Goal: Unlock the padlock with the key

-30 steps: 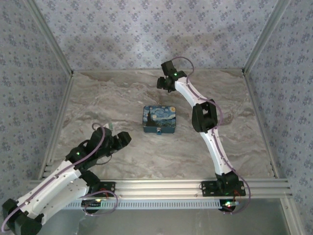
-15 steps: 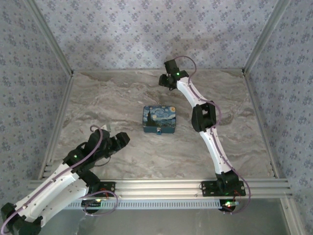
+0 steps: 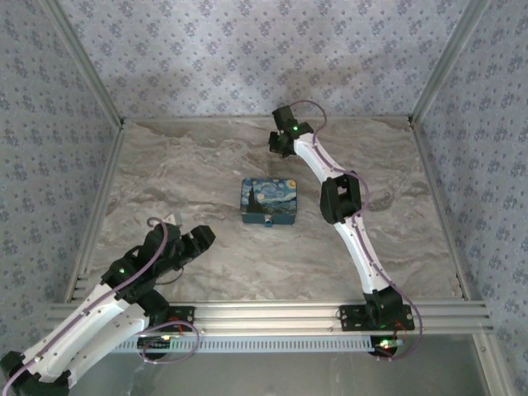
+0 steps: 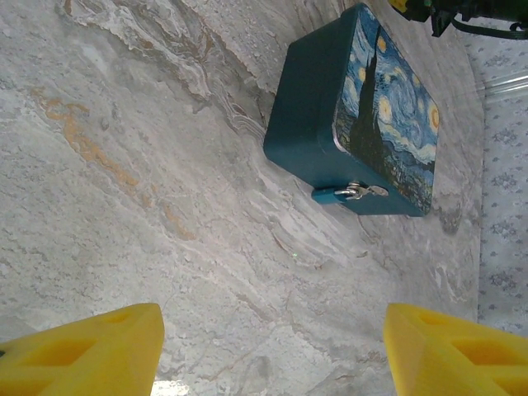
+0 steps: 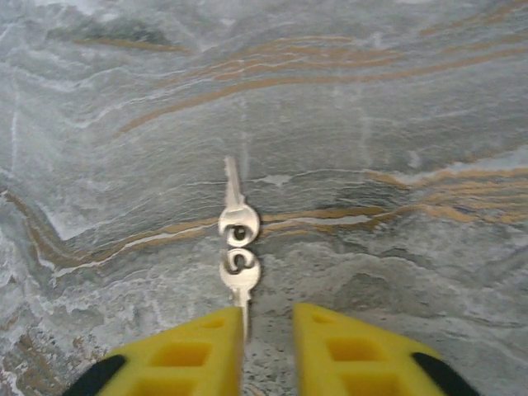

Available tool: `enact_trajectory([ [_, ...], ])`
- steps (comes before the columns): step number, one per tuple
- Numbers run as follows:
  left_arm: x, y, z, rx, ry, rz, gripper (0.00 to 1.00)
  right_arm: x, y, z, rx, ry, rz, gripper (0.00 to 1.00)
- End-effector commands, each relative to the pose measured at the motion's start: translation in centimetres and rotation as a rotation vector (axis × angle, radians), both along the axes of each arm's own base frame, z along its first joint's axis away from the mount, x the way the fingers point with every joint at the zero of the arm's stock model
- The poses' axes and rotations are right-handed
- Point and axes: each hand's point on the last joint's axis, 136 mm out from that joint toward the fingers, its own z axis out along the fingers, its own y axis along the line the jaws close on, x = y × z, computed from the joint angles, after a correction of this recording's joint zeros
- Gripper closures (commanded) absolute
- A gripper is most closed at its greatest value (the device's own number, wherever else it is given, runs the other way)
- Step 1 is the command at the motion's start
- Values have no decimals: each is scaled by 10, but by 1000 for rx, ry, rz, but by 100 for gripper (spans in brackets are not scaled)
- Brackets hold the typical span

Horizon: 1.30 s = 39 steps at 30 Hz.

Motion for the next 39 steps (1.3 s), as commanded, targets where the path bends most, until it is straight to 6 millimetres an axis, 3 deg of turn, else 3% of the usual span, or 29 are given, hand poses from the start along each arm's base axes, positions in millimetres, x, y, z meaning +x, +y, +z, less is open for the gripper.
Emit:
enact_trajectory([
  [1, -1, 5, -1, -4, 12, 32, 29, 2, -18, -10, -1, 37, -52, 88],
  [5, -1, 5, -2, -4, 12, 35, 29, 4, -22, -4, 1, 32, -55, 100],
  [8, -1, 5, -2, -9, 11, 36, 29, 5, -20, 3, 6, 17, -38, 100],
  [11, -1, 4, -2, -9, 12, 35, 29, 4, -13, 18, -4, -10, -5, 90],
  [14, -1, 4, -2, -13, 12, 34, 29, 1, -11, 28, -37, -31, 8, 62],
  [18, -2, 5, -1, -13, 14, 36, 29, 5, -5, 33, 4, -47, 21, 53],
  [23, -2, 5, 1, -25, 5, 42, 29, 0, 5, 21, 13, -22, 24, 63],
  [27, -2, 5, 1, -32, 10, 44, 29, -5, 1, 8, -5, 17, 11, 80],
  [31, -2, 5, 2, -35, 6, 45, 29, -13, -3, -5, -29, 62, 15, 89],
  [32, -2, 5, 2, -38, 4, 45, 29, -15, -1, -8, -26, 72, 24, 90],
  [35, 0, 2, 4, -33, -2, 35, 29, -19, -1, -6, -13, 91, 24, 77],
  [39, 9, -6, 7, -4, -13, 6, 29, -18, -12, 21, 0, 45, 3, 71],
])
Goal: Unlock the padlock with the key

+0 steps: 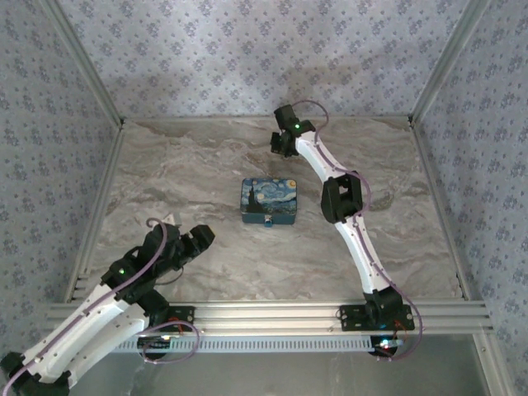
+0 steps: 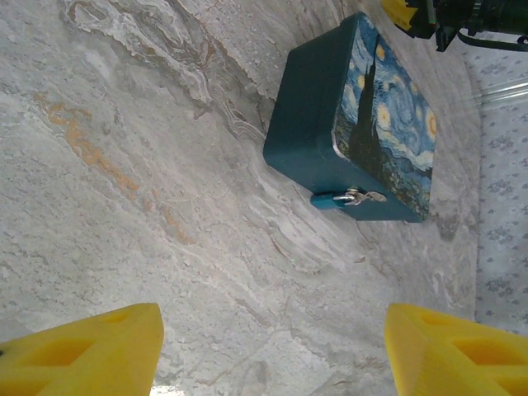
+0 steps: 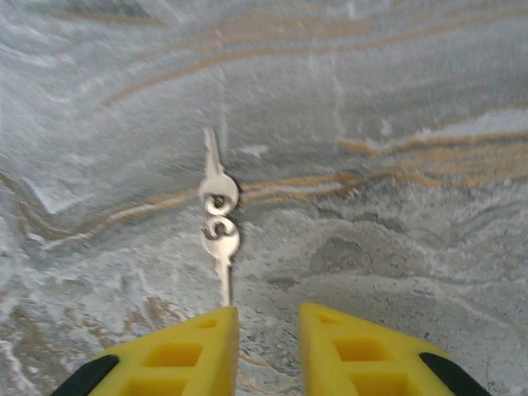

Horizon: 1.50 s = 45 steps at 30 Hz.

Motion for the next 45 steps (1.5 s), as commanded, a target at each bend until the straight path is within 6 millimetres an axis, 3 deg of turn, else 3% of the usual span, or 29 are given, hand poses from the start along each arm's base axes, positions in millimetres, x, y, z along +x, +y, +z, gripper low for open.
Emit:
enact_trajectory([
  [1, 10, -8, 11, 8, -19, -12, 29, -3, -12, 31, 16, -33, -18, 70],
  [7, 38, -28, 38, 98, -71, -71, 27, -8, -43, 90, 58, -122, -64, 66],
  [12, 81, -44, 73, 163, -107, -112, 27, -25, -76, 137, 88, -189, -99, 63],
  [16, 129, -67, 92, 233, -87, -176, 33, -59, -103, 171, 113, -254, -122, 61],
  [19, 168, -95, 95, 290, -53, -235, 35, -101, -112, 185, 143, -257, -106, 61],
  [26, 252, -152, 71, 392, 43, -311, 36, -205, -124, 192, 191, -251, -76, 58],
  [28, 274, -166, 61, 421, 63, -319, 36, -239, -128, 180, 191, -229, -74, 57],
  [33, 313, -191, 31, 448, 86, -308, 38, -301, -136, 188, 229, -265, -66, 56],
  [40, 349, -191, -25, 412, 112, -225, 41, -356, -151, 195, 241, -273, -51, 55],
  [45, 359, -201, -52, 382, 119, -214, 46, -371, -156, 194, 235, -270, -47, 54],
])
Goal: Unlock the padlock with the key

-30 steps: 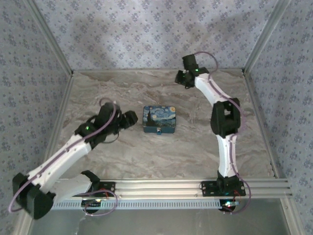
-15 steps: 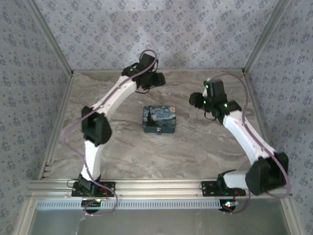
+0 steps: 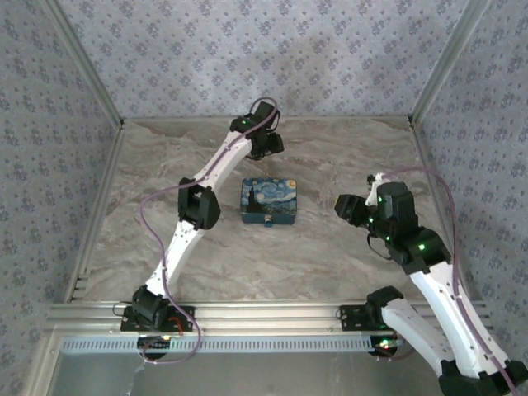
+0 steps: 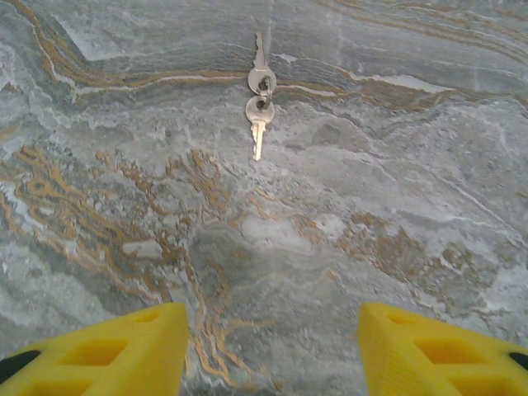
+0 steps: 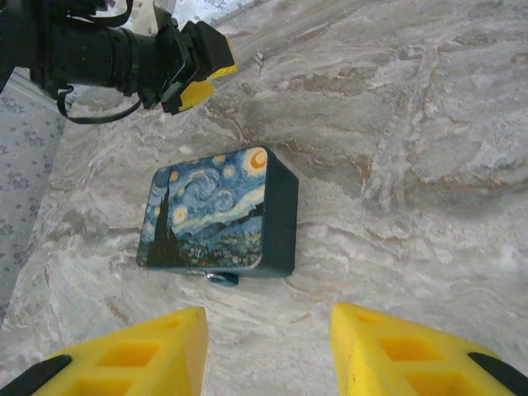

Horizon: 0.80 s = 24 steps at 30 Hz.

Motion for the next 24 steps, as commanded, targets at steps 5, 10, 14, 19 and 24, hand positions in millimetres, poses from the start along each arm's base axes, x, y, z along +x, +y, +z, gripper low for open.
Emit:
enact_trajectory([
  [5, 18, -9, -31, -37, -16, 46, 49, -16, -2, -37, -29, 128, 7, 55],
  [10, 30, -3, -40, -4, -58, 75, 54, -22, -1, -52, -24, 171, 14, 55],
  [14, 36, -3, -46, 11, -88, 91, 57, -30, -1, -55, -22, 197, 27, 55],
  [19, 43, -4, -57, 34, -124, 95, 62, -33, -5, -53, -30, 196, 21, 55],
  [24, 45, 0, -66, 113, -161, 105, 64, -39, -5, -49, -23, 204, 30, 55],
])
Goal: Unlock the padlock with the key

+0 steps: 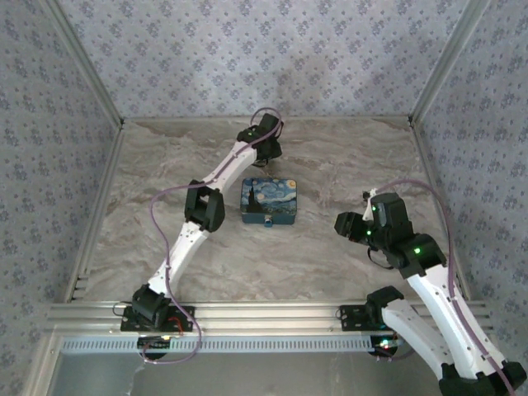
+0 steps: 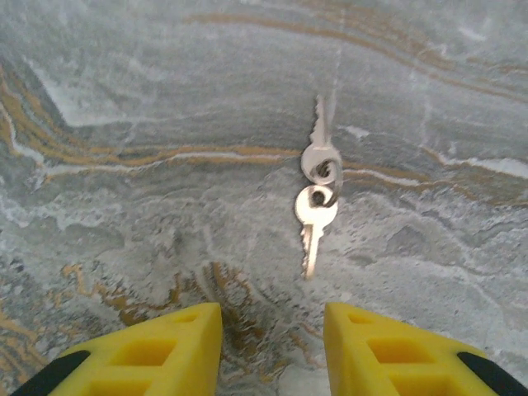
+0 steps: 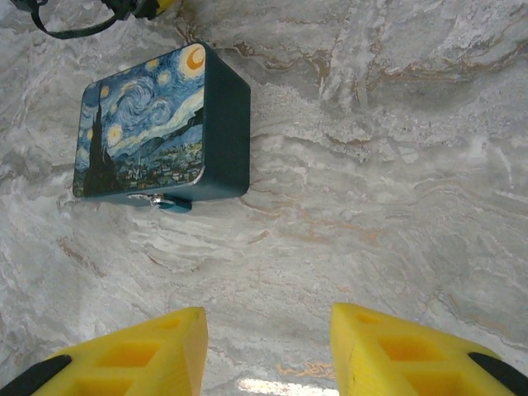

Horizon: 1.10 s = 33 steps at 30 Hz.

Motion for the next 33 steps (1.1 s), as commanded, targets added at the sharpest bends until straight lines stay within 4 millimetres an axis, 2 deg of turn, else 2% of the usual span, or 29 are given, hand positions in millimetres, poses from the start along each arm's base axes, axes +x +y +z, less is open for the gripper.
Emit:
enact_trajectory([
  [1, 6, 3, -14, 64, -41, 15, 64, -11, -1, 7, 17, 15, 6, 55],
  [10, 12, 5, -32, 23, -26, 54, 65, -24, -10, 17, 19, 15, -18, 55],
  [13, 10, 7, -37, 18, -6, 69, 71, -26, -11, 17, 26, 21, -26, 55],
  [17, 7, 17, -55, -19, 66, 114, 87, -29, -13, 23, 31, 16, -32, 55],
  [20, 7, 17, -52, -18, 61, 106, 95, -28, -14, 25, 31, 8, -36, 55],
  [26, 4, 26, -51, 11, 85, 98, 100, -22, -9, 14, 43, 25, -28, 55],
  [29, 1, 34, -37, 33, 96, 73, 100, -11, -4, 9, 56, 19, -24, 52],
  [33, 3, 43, 16, 76, 29, 28, 98, 9, 2, 10, 51, -9, -17, 46],
])
